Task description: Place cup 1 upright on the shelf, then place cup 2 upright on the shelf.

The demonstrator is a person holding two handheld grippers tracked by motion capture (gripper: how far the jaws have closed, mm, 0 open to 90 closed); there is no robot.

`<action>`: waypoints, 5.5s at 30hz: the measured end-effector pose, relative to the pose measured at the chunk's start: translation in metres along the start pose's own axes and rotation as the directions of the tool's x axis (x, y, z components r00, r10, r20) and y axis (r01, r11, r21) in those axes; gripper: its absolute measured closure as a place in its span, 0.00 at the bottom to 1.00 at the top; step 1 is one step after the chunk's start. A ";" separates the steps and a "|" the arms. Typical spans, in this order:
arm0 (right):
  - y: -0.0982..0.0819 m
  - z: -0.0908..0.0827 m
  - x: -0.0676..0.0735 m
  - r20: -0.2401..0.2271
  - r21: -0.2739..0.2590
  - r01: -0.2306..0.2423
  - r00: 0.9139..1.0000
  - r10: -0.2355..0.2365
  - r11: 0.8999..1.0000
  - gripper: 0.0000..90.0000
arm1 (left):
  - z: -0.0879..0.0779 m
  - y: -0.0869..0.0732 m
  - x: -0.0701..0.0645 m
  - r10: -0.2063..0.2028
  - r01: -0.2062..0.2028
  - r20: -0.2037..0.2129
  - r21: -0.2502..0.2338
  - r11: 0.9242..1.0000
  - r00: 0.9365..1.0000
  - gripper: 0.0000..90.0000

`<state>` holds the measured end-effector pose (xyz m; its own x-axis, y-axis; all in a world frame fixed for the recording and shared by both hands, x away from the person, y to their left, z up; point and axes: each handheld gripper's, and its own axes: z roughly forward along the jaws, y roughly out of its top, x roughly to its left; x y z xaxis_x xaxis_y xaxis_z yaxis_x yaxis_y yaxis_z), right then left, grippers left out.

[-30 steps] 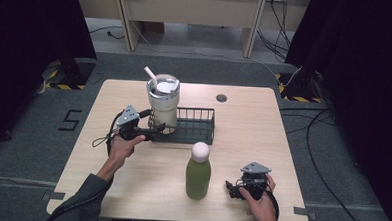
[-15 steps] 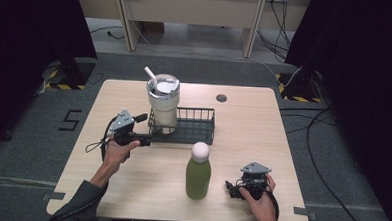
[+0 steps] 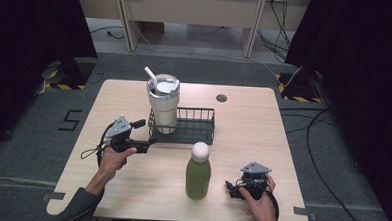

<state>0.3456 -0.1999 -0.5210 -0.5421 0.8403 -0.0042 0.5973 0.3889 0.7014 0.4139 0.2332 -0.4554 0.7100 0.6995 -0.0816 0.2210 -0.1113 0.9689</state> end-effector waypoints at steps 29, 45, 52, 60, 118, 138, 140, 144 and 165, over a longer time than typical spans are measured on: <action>0.000 0.000 0.000 0.001 0.001 0.002 1.000 -0.002 1.000 0.00 | -0.024 -0.025 -0.010 -0.021 0.020 0.019 0.033 0.999 1.000 0.16; 0.000 0.000 0.000 0.000 -0.001 0.005 1.000 -0.005 1.000 0.00 | -0.035 -0.043 -0.012 -0.022 0.021 0.011 0.060 0.998 1.000 0.16; 0.000 0.000 0.000 0.001 0.000 0.002 1.000 -0.002 1.000 0.00 | -0.035 -0.055 -0.017 -0.022 0.020 0.021 0.075 0.997 1.000 0.16; 0.000 0.000 0.000 -0.001 0.000 0.008 1.000 -0.008 1.000 0.00 | -0.038 -0.060 -0.023 -0.008 0.005 0.032 0.095 0.995 0.999 0.16; 0.000 0.000 0.000 -0.009 0.002 0.008 1.000 -0.008 1.000 0.00 | -0.056 -0.090 -0.048 0.084 -0.094 0.044 0.464 0.881 0.996 0.15; -0.002 -0.040 0.020 -0.014 -0.187 0.050 0.998 -0.053 0.981 0.17 | -0.056 -0.090 -0.047 0.081 -0.091 0.041 0.466 0.880 0.996 0.15; -0.001 -0.045 0.024 -0.024 -0.204 0.059 0.998 -0.065 0.977 0.17 | -0.056 -0.090 -0.047 0.080 -0.089 0.040 0.465 0.881 0.996 0.15; 0.002 -0.053 0.033 -0.040 -0.224 0.084 0.995 -0.095 0.971 0.18 | -0.056 -0.090 -0.047 0.077 -0.085 0.038 0.464 0.882 0.996 0.15; 0.011 -0.065 0.071 -0.164 -0.290 0.126 0.970 -0.179 0.949 0.18 | -0.056 -0.090 -0.047 0.076 -0.082 0.033 0.463 0.882 0.997 0.15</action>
<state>0.2753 -0.1603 -0.4668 -0.7297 0.6836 -0.0125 0.3271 0.3651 0.8716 0.3233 0.2501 -0.5259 0.7464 0.6653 -0.0159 0.4463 -0.4827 0.7535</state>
